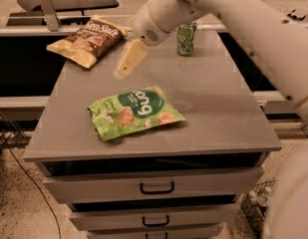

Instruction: Move brown chip bag near green rice chip bag

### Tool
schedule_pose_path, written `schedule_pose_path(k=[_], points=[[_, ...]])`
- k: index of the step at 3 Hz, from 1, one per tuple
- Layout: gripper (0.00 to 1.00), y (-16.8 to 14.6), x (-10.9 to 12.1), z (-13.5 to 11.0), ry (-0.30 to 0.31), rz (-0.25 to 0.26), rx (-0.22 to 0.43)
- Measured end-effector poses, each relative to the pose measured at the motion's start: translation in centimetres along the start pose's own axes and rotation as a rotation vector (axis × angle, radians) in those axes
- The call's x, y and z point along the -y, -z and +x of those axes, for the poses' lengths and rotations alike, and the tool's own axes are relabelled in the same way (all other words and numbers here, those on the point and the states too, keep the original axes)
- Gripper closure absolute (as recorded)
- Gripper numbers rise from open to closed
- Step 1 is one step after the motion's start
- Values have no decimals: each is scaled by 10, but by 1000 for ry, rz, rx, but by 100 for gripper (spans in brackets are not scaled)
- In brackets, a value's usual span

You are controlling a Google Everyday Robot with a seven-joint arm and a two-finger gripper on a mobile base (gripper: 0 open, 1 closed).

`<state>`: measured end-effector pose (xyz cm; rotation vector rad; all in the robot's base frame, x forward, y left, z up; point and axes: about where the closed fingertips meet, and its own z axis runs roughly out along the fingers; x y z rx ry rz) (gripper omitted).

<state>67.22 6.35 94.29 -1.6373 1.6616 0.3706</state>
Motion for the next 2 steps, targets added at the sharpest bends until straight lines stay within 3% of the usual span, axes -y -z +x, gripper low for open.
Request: schedule_pose_path(k=[1, 2], points=[[0, -56, 51, -33, -28, 53, 90], [0, -109, 91, -56, -95, 93, 122]])
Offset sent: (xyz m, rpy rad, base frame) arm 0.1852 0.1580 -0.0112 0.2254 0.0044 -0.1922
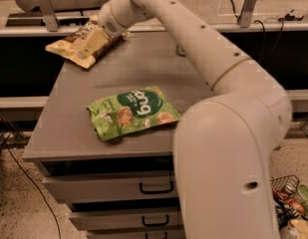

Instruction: Move brown chip bag near green rice chip bag

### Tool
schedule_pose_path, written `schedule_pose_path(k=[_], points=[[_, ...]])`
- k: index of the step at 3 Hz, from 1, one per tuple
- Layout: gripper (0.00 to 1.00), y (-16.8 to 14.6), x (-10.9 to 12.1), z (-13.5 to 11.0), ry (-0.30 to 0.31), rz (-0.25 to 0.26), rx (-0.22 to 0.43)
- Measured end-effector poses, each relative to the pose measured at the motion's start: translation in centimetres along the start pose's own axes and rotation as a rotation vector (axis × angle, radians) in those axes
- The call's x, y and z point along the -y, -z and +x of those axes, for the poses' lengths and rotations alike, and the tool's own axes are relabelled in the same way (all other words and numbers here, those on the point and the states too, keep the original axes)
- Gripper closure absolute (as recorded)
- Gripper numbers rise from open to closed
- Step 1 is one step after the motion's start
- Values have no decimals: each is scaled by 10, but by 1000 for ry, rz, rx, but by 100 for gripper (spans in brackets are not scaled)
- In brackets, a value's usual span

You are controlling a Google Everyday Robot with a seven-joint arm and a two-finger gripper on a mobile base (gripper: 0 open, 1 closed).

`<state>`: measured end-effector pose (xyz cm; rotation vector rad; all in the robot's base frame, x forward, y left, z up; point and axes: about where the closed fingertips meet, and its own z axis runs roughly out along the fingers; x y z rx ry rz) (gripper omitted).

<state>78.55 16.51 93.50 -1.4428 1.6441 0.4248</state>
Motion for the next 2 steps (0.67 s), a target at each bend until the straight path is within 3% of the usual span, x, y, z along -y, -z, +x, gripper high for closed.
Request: schedule_pose_path(k=[1, 2], points=[[0, -46, 16, -8, -80, 46, -25], [0, -84, 19, -5, -171, 82, -91]])
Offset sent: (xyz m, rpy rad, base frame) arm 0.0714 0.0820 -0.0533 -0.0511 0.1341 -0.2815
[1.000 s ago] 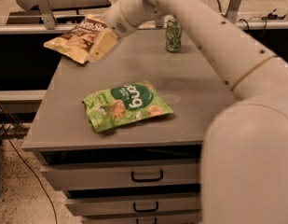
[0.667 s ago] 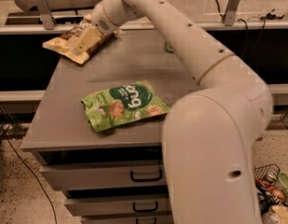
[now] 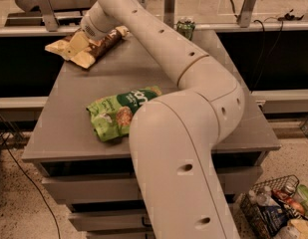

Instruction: Move brown chip bag near green rice chip bag

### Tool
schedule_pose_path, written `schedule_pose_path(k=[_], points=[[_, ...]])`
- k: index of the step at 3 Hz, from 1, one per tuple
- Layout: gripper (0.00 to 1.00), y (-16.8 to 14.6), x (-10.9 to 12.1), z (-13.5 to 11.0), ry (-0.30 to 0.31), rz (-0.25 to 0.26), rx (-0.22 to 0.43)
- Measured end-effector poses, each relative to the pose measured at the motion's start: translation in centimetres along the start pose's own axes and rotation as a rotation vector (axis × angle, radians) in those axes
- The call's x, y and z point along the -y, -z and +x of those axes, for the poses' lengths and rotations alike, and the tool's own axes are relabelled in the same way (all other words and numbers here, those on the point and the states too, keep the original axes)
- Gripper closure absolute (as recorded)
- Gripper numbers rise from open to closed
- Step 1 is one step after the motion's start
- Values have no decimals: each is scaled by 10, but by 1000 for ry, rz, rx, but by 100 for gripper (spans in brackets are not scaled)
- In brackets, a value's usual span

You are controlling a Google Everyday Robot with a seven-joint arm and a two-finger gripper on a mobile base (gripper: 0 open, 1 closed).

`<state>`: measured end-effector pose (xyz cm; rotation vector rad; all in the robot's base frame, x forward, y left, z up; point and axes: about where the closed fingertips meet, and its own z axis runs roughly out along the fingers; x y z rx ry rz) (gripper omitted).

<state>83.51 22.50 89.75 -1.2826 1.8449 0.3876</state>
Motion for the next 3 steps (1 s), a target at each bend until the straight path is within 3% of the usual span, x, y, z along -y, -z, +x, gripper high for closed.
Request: schedule_pose_path(k=[2, 3], points=[[0, -10, -7, 3, -8, -13, -13], [0, -29, -15, 9, -23, -3, -54]])
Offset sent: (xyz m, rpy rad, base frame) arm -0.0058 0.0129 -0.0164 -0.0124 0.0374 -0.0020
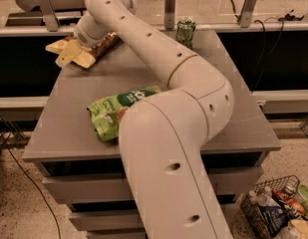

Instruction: Move brown chip bag near green rice chip bag

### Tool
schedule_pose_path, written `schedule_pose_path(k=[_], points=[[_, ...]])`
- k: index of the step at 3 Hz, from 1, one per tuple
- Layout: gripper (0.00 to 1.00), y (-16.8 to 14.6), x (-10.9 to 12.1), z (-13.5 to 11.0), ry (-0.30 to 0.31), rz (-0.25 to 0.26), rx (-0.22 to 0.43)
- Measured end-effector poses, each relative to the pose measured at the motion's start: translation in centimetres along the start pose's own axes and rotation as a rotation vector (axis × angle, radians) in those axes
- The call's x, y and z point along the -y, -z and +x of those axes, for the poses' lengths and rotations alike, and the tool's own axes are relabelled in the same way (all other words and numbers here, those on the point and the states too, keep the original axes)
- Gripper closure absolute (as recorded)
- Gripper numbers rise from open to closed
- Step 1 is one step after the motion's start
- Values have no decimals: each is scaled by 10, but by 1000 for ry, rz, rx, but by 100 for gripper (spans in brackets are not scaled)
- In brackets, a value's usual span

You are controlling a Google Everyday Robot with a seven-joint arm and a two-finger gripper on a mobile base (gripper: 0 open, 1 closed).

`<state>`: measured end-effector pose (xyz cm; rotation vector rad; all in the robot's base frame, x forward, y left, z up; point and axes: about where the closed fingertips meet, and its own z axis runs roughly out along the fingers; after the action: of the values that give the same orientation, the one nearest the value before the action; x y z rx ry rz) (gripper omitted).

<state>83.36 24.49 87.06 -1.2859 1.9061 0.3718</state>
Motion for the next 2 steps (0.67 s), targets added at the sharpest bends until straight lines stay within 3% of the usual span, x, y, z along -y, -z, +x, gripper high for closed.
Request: schedule_pose_path(k=[1, 2], points=[[0, -19, -6, 9, -13, 30, -56], [25, -28, -4, 20, 9, 98, -110]])
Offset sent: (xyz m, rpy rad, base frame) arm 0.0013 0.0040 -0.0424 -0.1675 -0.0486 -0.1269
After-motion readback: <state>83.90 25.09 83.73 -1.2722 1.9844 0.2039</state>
